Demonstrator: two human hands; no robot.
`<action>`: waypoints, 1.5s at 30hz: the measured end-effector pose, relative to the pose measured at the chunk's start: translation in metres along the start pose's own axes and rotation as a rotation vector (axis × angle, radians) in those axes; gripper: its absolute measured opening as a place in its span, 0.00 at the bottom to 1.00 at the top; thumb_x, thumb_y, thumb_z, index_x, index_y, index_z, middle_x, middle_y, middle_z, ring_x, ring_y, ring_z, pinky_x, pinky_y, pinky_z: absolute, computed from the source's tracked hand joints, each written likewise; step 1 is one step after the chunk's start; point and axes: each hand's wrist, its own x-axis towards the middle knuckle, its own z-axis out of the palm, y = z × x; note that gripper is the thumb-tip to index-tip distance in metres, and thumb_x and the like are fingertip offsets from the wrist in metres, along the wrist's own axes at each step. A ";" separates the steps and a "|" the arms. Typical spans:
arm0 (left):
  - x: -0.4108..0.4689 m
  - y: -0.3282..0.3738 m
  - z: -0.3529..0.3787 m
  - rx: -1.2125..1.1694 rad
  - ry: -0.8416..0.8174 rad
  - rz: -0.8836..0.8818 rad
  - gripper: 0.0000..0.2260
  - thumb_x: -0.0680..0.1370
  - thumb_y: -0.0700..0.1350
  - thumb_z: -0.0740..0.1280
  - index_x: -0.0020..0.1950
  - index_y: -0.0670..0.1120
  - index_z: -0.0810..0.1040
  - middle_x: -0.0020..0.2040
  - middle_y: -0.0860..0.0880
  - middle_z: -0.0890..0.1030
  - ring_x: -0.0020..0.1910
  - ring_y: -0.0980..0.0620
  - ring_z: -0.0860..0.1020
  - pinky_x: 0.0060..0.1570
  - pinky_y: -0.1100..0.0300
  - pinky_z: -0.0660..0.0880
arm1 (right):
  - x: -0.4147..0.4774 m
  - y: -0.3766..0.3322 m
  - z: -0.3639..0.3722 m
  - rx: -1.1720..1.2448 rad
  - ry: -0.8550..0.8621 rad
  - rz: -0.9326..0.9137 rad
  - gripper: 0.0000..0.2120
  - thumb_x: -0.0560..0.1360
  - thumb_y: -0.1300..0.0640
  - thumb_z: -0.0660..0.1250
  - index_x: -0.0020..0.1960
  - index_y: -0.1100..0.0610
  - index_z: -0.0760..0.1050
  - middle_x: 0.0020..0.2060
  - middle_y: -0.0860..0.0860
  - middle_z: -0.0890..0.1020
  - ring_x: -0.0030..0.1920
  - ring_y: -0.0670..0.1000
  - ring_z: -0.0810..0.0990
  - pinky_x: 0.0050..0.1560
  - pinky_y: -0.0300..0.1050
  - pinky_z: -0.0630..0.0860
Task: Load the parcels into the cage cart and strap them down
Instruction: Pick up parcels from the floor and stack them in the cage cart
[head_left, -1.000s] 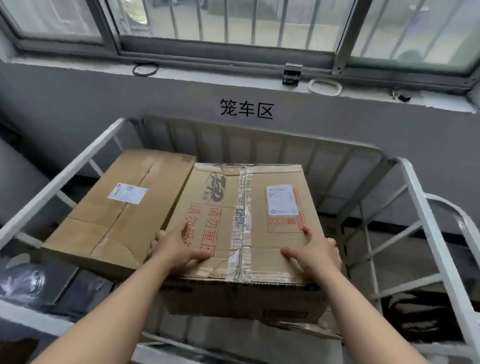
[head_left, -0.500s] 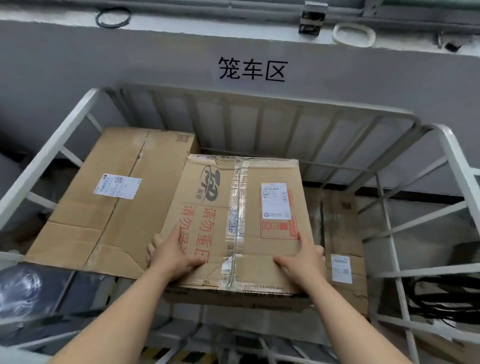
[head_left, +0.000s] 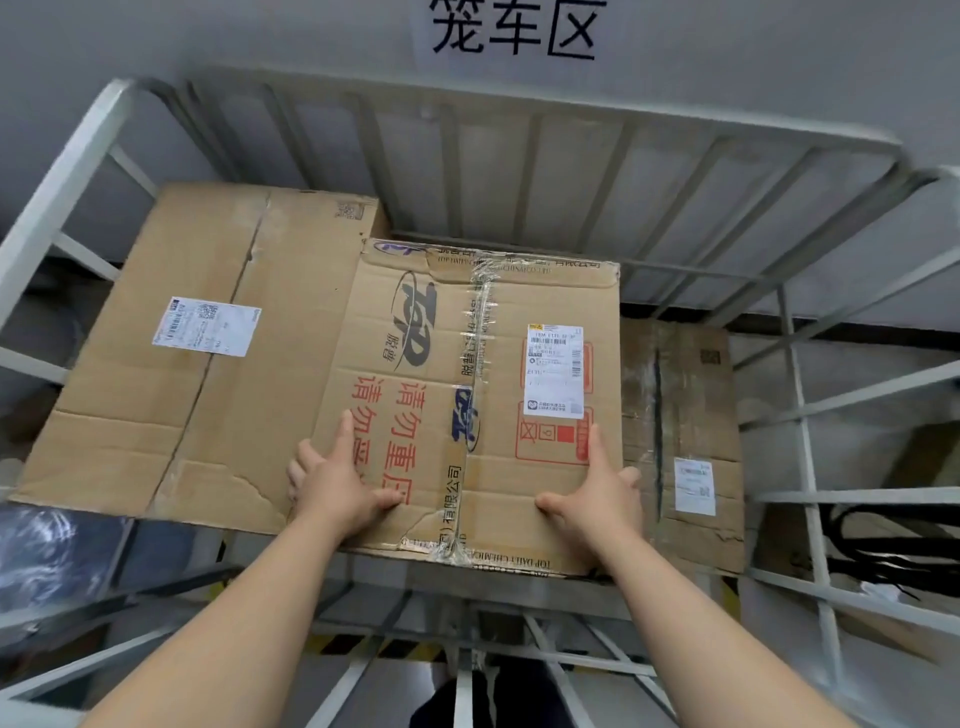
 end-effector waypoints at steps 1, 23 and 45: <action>0.001 0.000 0.001 0.002 0.002 0.003 0.56 0.63 0.59 0.79 0.77 0.63 0.41 0.75 0.39 0.50 0.73 0.38 0.52 0.72 0.42 0.56 | 0.001 0.000 0.001 -0.004 0.003 0.002 0.56 0.63 0.41 0.77 0.76 0.36 0.40 0.65 0.59 0.63 0.62 0.61 0.72 0.61 0.53 0.72; -0.081 0.062 -0.037 0.199 0.202 0.453 0.20 0.78 0.55 0.64 0.69 0.53 0.73 0.64 0.51 0.78 0.65 0.48 0.73 0.65 0.53 0.65 | -0.060 0.014 -0.057 -0.248 0.229 -0.395 0.27 0.76 0.46 0.64 0.73 0.49 0.62 0.73 0.54 0.64 0.76 0.57 0.54 0.76 0.54 0.50; -0.370 0.267 0.091 0.300 0.185 1.195 0.21 0.79 0.57 0.61 0.70 0.52 0.73 0.65 0.52 0.77 0.62 0.48 0.74 0.59 0.55 0.71 | -0.210 0.315 -0.226 0.019 0.684 -0.175 0.23 0.76 0.47 0.65 0.69 0.54 0.71 0.63 0.49 0.77 0.65 0.52 0.72 0.70 0.49 0.64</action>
